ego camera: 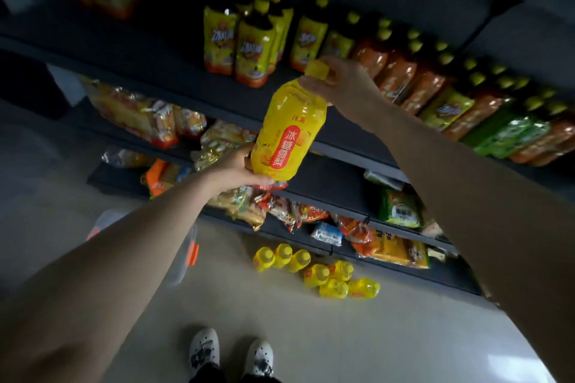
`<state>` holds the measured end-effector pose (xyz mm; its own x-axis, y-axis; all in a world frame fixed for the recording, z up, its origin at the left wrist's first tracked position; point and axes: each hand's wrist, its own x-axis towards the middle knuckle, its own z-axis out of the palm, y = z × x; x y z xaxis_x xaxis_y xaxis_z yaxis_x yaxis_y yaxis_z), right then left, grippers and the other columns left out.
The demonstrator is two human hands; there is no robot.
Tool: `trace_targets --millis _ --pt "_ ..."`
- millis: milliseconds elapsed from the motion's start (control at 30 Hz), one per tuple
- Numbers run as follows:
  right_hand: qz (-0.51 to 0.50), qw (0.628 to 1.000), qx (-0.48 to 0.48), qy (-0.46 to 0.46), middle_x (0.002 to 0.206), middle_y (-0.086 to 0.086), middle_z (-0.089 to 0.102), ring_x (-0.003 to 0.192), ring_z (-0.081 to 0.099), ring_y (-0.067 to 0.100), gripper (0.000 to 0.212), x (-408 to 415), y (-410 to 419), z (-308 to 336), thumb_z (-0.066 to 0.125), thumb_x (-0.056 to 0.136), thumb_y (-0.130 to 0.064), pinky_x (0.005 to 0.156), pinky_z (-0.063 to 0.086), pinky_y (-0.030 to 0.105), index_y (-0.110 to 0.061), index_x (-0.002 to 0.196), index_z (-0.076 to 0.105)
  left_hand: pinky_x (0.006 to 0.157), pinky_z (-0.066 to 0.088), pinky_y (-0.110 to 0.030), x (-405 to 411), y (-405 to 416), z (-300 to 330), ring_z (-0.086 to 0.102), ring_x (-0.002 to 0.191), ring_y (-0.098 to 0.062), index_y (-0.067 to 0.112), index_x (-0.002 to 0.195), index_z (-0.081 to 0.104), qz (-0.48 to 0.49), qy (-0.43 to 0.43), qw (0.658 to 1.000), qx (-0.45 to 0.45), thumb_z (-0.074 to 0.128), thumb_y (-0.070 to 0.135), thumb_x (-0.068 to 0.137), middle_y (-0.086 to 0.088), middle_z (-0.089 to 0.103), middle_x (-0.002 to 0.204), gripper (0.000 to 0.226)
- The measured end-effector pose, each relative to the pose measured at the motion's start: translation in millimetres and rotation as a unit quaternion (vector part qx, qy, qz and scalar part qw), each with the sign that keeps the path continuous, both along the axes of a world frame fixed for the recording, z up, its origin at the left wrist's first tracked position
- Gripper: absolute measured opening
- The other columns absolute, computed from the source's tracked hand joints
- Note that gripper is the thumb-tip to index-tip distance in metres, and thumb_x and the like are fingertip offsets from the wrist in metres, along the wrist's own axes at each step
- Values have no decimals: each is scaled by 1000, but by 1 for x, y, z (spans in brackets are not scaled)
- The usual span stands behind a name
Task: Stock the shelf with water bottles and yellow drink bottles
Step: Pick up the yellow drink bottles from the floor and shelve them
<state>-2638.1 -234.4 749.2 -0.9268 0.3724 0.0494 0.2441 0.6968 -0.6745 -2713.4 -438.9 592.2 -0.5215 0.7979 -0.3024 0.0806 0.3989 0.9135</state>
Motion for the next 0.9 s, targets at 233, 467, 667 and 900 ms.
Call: trace_targets --millis 233,467,667,900 --pt "-103 984 29 145 92 -3 67 82 64 13 58 14 4 128 70 74 -66 71 52 34 -17 104 61 85 59 -38 0 30 124 72 93 -20 30 121 61 -9 68 995 79 87 41 69 3 74 102 59" --pt "-162 962 -39 216 110 -10 62 107 62 16 52 41 18 222 56 93 -54 98 50 37 -15 127 57 81 61 -39 17 79 227 72 84 -18 32 110 63 -20 130 976 173 84 48 72 4 75 92 46" --pt "-225 934 -7 276 101 6 71 93 69 24 34 63 57 295 62 87 -47 88 58 47 -21 109 65 77 62 -37 45 143 299 73 79 -18 31 105 67 -74 178 959 206 79 55 73 1 74 82 42" --pt "-286 891 21 353 87 0 62 81 65 21 20 90 151 341 59 90 -42 75 56 38 -22 88 59 100 42 -33 43 246 367 53 122 -15 41 125 60 -129 311 929 155 72 68 71 12 60 132 61"
